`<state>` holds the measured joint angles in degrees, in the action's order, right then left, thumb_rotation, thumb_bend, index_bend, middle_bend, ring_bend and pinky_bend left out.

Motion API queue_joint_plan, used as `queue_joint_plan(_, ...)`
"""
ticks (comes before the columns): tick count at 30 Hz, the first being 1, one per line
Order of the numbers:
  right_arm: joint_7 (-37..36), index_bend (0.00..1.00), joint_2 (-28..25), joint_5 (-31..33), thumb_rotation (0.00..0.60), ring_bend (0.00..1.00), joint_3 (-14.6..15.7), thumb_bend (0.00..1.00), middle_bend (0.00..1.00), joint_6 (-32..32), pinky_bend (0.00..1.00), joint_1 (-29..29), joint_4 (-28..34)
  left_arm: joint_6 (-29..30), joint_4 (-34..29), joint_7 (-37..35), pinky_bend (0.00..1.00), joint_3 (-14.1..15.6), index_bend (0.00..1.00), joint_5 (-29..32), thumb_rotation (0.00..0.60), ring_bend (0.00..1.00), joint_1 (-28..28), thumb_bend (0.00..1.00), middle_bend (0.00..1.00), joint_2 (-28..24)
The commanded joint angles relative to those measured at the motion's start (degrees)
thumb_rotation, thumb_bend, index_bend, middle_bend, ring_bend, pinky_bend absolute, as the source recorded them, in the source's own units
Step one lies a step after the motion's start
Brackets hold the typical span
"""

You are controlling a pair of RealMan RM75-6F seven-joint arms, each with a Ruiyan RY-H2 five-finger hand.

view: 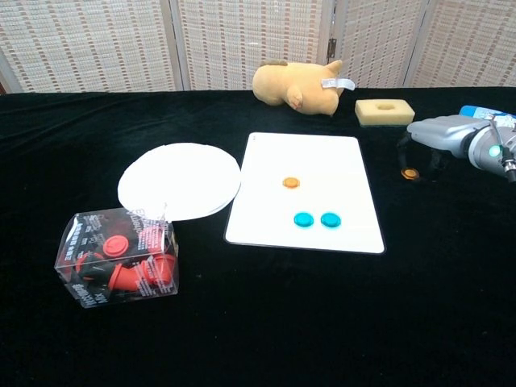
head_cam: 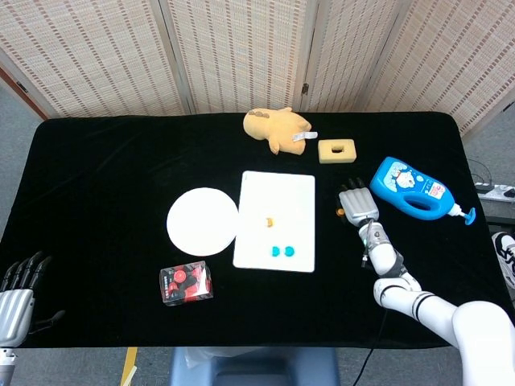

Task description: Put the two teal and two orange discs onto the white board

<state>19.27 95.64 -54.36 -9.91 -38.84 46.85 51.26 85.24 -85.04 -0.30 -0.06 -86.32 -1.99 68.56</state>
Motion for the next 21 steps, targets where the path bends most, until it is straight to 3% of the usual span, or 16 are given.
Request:
queue_joint_plan(1, -0.36, 0.49, -0.37, -0.57, 0.600, 0.06, -0.09, 0.27, 0.21, -0.46, 0.00, -0.19, 0.63, 0.00, 0.06, -0.06, 0.00, 0.02, 0.00, 0.01, 0.600, 0.00, 0.02, 0.13, 0.00, 0.00)
queue_joint_plan(13, -0.02, 0.49, -6.49, -6.02, 0.600, 0.06, -1.21, 0.27, 0.21, -4.88, 0.00, 0.71, 14.69, 0.42, -0.56, 0.18, 0.00, -0.17, 0.00, -0.42, 0.600, 0.00, -0.14, 0.13, 0.00, -0.36)
queue_joint_plan(21, 6.33, 0.49, -4.03, -2.82, 0.600, 0.06, -1.65, 0.27, 0.20, -3.84, 0.00, 4.49, 18.71, 0.76, -0.38, -0.26, 0.00, -0.10, 0.00, -0.41, 0.600, 0.00, 0.13, 0.13, 0.00, -0.43)
